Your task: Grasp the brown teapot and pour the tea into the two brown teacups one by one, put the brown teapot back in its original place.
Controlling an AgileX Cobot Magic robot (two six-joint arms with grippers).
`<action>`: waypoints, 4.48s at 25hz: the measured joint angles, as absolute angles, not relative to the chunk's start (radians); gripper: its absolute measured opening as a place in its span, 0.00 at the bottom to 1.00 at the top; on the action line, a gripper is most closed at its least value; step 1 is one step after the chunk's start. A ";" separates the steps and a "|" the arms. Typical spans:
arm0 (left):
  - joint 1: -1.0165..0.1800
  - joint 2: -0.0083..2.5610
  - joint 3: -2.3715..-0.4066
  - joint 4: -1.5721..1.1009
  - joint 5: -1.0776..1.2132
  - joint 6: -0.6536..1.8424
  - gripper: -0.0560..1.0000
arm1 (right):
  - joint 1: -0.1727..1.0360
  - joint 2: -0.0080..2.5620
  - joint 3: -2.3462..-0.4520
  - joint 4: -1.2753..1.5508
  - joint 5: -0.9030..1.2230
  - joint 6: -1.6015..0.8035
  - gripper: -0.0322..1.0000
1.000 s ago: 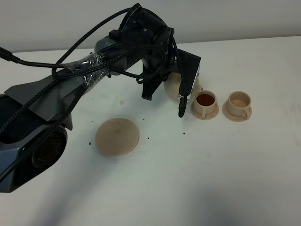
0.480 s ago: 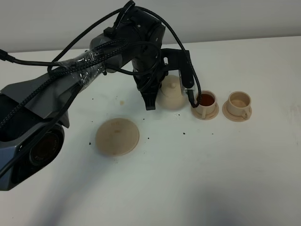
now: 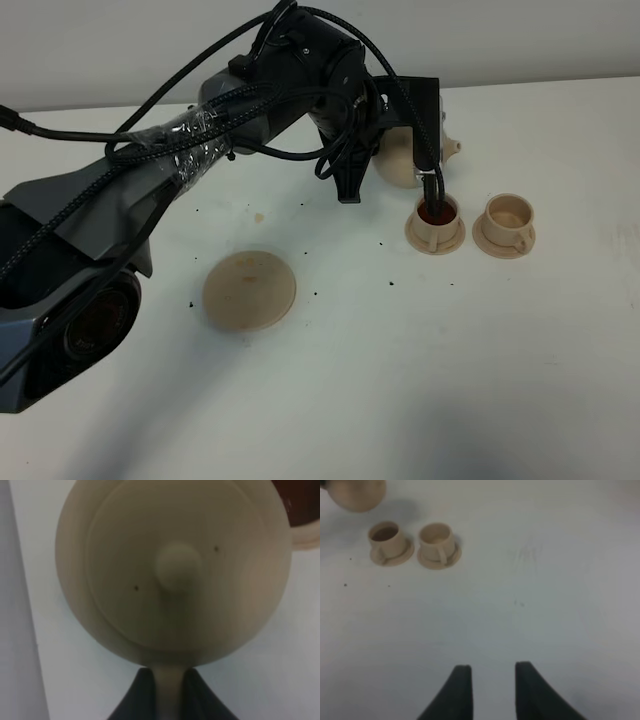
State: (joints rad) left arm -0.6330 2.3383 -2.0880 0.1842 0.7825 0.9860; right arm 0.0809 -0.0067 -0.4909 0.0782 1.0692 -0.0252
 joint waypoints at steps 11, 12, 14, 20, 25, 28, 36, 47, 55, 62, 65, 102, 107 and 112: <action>-0.674 2.371 -2.144 0.207 0.706 1.015 0.20 | 0.081 -0.007 -0.491 0.078 1.069 -0.025 0.26; -0.678 2.384 -2.159 0.207 0.707 1.015 0.20 | 0.081 -0.007 -0.491 0.078 1.069 -0.025 0.26; -0.682 2.412 -2.197 0.207 0.707 1.015 0.20 | 0.081 -0.007 -0.491 0.078 1.069 -0.025 0.26; -0.691 2.462 -2.263 0.210 0.680 1.015 0.20 | 0.081 -0.007 -0.491 0.078 1.069 -0.025 0.26; -0.697 2.496 -2.265 0.216 0.607 1.048 0.20 | 0.081 -0.007 -0.491 0.078 1.069 -0.025 0.26; -0.702 2.512 -2.265 0.239 0.578 1.080 0.20 | 0.081 -0.007 -0.491 0.078 1.069 -0.025 0.26; -0.702 2.522 -2.265 0.256 0.481 1.152 0.20 | 0.081 -0.007 -0.491 0.078 1.069 -0.025 0.26; -0.702 2.542 -2.265 0.231 0.472 1.185 0.20 | 0.081 -0.007 -0.491 0.078 1.069 -0.025 0.26; -0.702 2.556 -2.265 0.162 0.448 1.253 0.20 | 0.081 -0.007 -0.491 0.078 1.069 -0.025 0.26; -0.702 2.556 -2.265 0.143 0.441 1.299 0.20 | 0.081 -0.007 -0.491 0.078 1.069 -0.025 0.26; -0.702 2.556 -2.265 0.139 0.441 1.345 0.20 | 0.081 -0.007 -0.491 0.078 1.069 -0.025 0.26; -0.692 2.556 -2.265 0.201 0.396 1.592 0.20 | 0.081 -0.007 -0.491 0.078 1.069 -0.025 0.26; -0.692 2.556 -2.265 0.201 0.395 1.643 0.20 | 0.081 -0.007 -0.491 0.078 1.069 -0.025 0.26; -0.692 2.556 -2.265 0.201 0.383 1.665 0.20 | 0.081 -0.007 -0.491 0.078 1.069 -0.025 0.26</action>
State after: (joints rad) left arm -0.6918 2.5565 -2.2655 0.2006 0.3832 1.6647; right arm 0.0809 -0.0067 -0.4909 0.0782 1.0692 -0.0252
